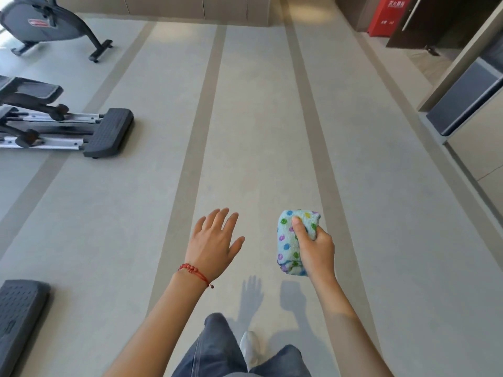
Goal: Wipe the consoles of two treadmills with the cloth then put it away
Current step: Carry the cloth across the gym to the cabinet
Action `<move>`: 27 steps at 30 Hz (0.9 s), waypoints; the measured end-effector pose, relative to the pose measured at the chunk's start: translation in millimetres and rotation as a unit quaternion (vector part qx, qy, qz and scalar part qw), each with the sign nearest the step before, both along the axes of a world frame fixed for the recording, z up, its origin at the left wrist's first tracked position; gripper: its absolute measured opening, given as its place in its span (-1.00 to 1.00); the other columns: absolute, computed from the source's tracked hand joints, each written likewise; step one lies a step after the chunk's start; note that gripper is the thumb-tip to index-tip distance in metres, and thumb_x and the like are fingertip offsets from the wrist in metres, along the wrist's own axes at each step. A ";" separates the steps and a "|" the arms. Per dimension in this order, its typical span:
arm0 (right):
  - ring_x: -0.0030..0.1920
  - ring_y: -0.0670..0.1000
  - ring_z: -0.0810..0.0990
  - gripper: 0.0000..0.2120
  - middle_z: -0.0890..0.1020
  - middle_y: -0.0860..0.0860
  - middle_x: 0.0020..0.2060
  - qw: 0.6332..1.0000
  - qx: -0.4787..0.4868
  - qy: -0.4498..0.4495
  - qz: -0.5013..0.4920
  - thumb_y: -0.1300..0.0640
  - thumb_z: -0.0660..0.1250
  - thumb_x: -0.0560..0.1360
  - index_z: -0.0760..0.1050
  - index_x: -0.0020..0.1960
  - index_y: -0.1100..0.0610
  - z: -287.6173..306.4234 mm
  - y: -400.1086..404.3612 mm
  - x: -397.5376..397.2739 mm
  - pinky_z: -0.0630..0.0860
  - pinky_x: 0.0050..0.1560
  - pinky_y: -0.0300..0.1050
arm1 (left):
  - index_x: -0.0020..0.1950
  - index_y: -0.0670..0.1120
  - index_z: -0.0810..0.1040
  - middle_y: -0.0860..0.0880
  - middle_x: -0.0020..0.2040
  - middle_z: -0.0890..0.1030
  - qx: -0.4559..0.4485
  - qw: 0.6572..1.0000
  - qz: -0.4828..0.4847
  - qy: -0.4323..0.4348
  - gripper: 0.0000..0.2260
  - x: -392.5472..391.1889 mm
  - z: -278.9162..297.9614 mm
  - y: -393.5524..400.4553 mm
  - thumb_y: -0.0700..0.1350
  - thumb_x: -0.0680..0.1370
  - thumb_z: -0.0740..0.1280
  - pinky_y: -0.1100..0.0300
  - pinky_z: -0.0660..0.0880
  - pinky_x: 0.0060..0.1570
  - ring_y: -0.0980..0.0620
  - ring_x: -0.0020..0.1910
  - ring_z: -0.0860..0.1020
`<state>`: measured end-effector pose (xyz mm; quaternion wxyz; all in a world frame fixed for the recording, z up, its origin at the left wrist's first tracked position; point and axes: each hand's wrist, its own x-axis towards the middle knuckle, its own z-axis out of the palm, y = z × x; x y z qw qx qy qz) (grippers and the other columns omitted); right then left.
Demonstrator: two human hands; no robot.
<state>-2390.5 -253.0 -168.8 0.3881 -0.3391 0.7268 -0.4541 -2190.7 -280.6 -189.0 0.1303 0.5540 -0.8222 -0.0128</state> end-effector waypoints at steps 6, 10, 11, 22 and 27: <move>-0.27 -0.12 0.58 -0.80 0.60 -0.09 -0.31 1.000 0.010 -0.004 -0.003 -0.05 0.32 0.48 0.53 -0.22 0.07 -8.1 -104.5 -26.5 0.43 -0.40 -0.36 | 0.14 -0.17 0.58 -0.17 0.10 0.60 -0.001 1.000 -0.018 -0.003 -0.51 -27.9 -6.4 -119.9 0.12 0.48 0.09 -0.09 0.54 -0.02 -0.19 0.07 0.58; -0.24 -0.09 0.58 -0.78 0.60 -0.08 -0.30 1.000 0.012 0.005 -0.020 -0.06 0.33 0.47 0.54 -0.19 0.09 -16.6 -188.7 -41.1 0.44 -0.34 -0.28 | 0.14 -0.18 0.58 -0.17 0.10 0.60 -0.002 1.000 -0.029 0.001 -0.52 -44.6 -12.9 -212.1 0.12 0.48 0.10 -0.08 0.54 -0.02 -0.18 0.07 0.58; -0.24 -0.06 0.59 -0.77 0.60 -0.07 -0.30 1.000 0.013 0.007 -0.025 -0.06 0.33 0.47 0.54 -0.19 0.11 -17.1 -212.0 -44.4 0.44 -0.32 -0.25 | 0.14 -0.18 0.58 -0.17 0.09 0.60 -0.001 0.999 -0.032 0.001 -0.52 -48.3 -13.6 -235.9 0.12 0.48 0.10 -0.08 0.55 -0.02 -0.18 0.06 0.58; -0.24 -0.13 0.57 -0.77 0.59 -0.10 -0.30 0.998 0.014 0.013 -0.057 -0.06 0.31 0.49 0.53 -0.18 0.10 -4.2 -417.7 -82.9 0.44 -0.32 -0.27 | 0.13 -0.18 0.59 -0.17 0.09 0.60 -0.006 0.997 -0.074 -0.001 -0.52 -90.6 3.4 -463.5 0.11 0.48 0.10 -0.08 0.53 -0.01 -0.18 0.07 0.58; -0.25 -0.12 0.56 -0.75 0.59 -0.10 -0.31 0.997 0.016 0.018 -0.068 -0.05 0.32 0.48 0.55 -0.17 0.14 -13.0 -492.8 -115.4 0.42 -0.35 -0.33 | 0.14 -0.17 0.59 -0.17 0.09 0.60 0.002 0.995 -0.095 -0.007 -0.51 -125.4 -5.1 -541.4 0.12 0.48 0.10 -0.07 0.53 -0.02 -0.18 0.06 0.58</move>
